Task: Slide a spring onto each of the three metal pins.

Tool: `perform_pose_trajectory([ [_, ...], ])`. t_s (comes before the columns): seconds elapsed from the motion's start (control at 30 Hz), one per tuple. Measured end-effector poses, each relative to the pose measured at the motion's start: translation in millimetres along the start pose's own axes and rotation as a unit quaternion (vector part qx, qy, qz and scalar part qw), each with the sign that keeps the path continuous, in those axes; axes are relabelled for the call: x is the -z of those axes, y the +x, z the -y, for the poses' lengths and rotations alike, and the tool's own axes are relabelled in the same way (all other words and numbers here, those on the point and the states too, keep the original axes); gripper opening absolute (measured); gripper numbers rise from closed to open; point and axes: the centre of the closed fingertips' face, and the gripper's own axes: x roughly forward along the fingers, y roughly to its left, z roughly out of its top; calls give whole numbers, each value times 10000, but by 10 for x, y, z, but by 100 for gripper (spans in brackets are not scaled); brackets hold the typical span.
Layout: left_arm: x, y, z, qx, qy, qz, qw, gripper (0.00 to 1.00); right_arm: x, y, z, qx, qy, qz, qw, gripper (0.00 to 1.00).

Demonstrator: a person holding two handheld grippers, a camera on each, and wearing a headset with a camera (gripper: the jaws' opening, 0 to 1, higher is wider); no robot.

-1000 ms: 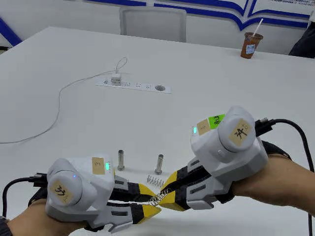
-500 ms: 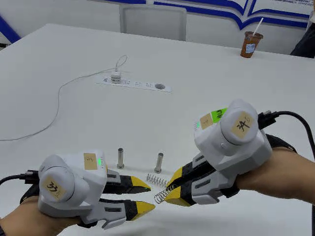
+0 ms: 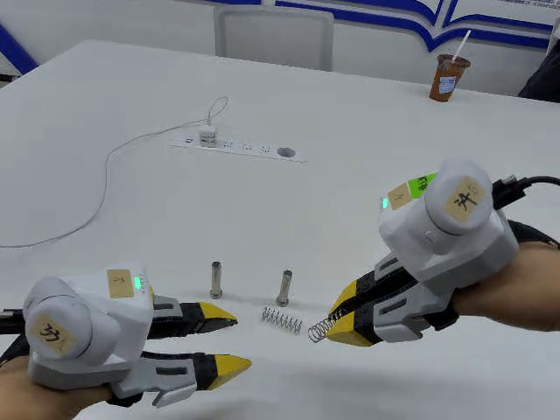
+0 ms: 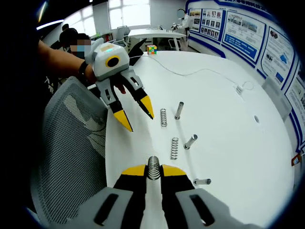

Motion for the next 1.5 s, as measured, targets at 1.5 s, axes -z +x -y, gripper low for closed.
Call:
perform_pose_trajectory([
  [1.5,94,-245,-117,-497,-248,-38,9985,43,407,-119,878,339,-12,-1372,9900,12],
])
